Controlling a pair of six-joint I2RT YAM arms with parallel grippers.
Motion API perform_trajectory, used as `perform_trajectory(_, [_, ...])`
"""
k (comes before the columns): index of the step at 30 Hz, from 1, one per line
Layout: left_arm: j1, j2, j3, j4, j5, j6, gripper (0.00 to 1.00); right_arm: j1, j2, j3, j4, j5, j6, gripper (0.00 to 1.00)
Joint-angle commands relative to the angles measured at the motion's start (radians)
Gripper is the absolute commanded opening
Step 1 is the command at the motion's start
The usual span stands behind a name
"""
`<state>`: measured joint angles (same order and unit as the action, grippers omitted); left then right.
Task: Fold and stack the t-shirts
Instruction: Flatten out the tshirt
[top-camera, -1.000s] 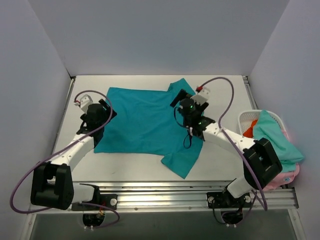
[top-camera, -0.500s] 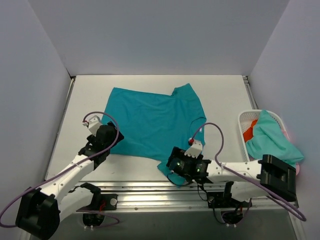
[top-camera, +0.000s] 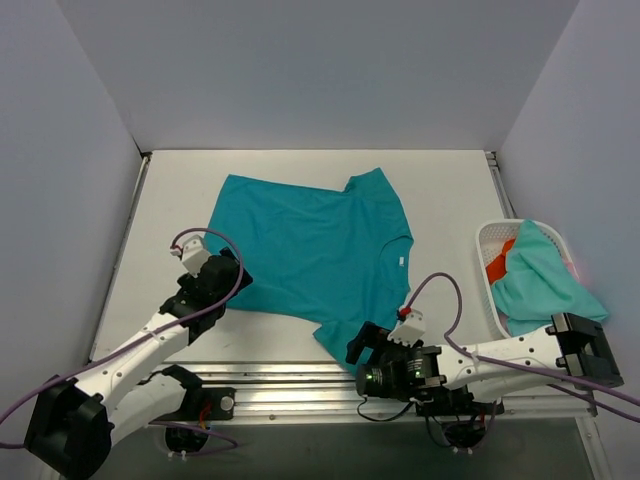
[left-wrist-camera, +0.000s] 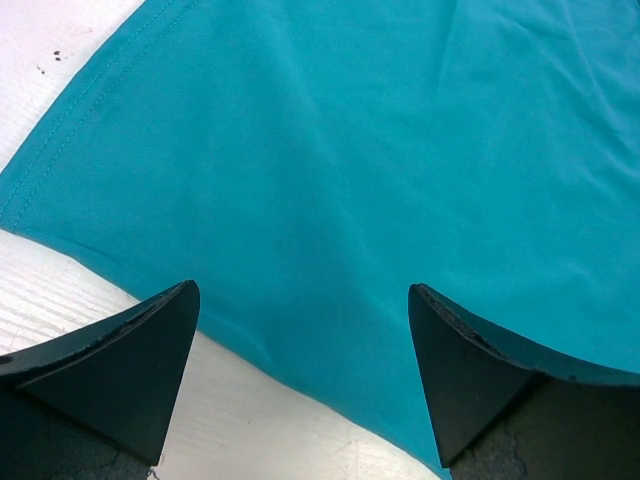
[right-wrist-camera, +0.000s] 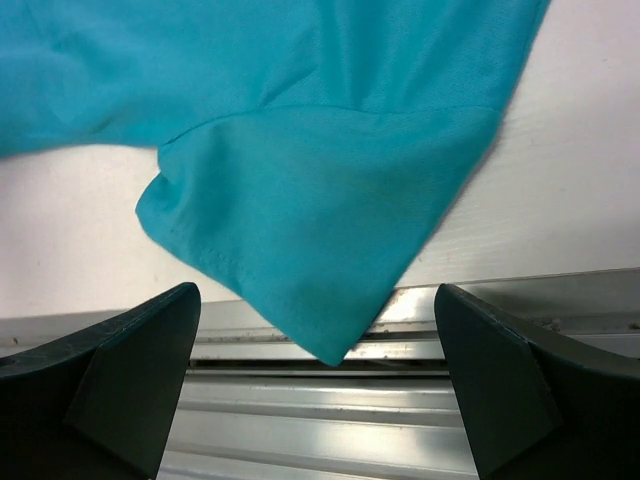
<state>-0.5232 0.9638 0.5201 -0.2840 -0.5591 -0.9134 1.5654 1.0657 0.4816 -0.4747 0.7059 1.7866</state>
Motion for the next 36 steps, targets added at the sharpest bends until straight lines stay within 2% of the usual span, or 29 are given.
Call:
perform_trajectory(1, [-0.008, 0.033, 0.029, 0.046, -0.027, 0.008, 0.95, -0.002, 0.028, -0.026, -0.033, 0.117, 0.115, 0.99])
perform_trajectory(4, [-0.006, 0.070, 0.043, 0.058, -0.031, 0.022, 0.94, -0.047, 0.031, -0.029, 0.037, 0.153, 0.042, 0.98])
perform_trajectory(5, [-0.008, 0.081, 0.044, 0.063, -0.033, 0.024, 0.94, -0.126, 0.030, -0.029, 0.076, 0.144, -0.013, 0.98])
perform_trajectory(6, [-0.006, 0.087, 0.044, 0.080, -0.032, 0.030, 0.94, -0.178, 0.028, -0.041, 0.120, 0.123, -0.153, 0.98])
perform_trajectory(7, [-0.008, 0.090, 0.044, 0.089, -0.032, 0.033, 0.94, -0.235, 0.020, -0.050, 0.222, 0.094, -0.224, 0.98])
perform_trajectory(8, [-0.008, 0.099, 0.044, 0.097, -0.025, 0.036, 0.94, -0.337, 0.014, -0.061, 0.270, 0.031, -0.284, 0.97])
perform_trajectory(10, [-0.006, 0.108, 0.049, 0.112, -0.018, 0.047, 0.94, -0.419, 0.010, -0.086, 0.361, -0.022, -0.407, 0.96])
perform_trajectory(13, [-0.003, 0.125, 0.064, 0.114, -0.018, 0.062, 0.94, -0.521, 0.025, -0.083, 0.401, -0.081, -0.492, 0.96])
perform_trajectory(17, [-0.001, 0.134, 0.061, 0.138, -0.015, 0.074, 0.94, -0.565, 0.091, -0.081, 0.464, -0.120, -0.542, 0.96])
perform_trajectory(22, [0.005, 0.159, 0.067, 0.169, 0.005, 0.084, 0.94, -0.709, 0.271, -0.110, 0.698, -0.293, -0.613, 0.95])
perform_trajectory(27, [0.009, 0.164, 0.077, 0.164, 0.008, 0.097, 0.94, -0.797, 0.417, -0.077, 0.814, -0.355, -0.683, 0.95])
perform_trajectory(36, [0.042, 0.158, 0.069, 0.186, 0.036, 0.117, 0.94, -1.034, 0.522, 0.034, 0.834, -0.410, -0.794, 0.94])
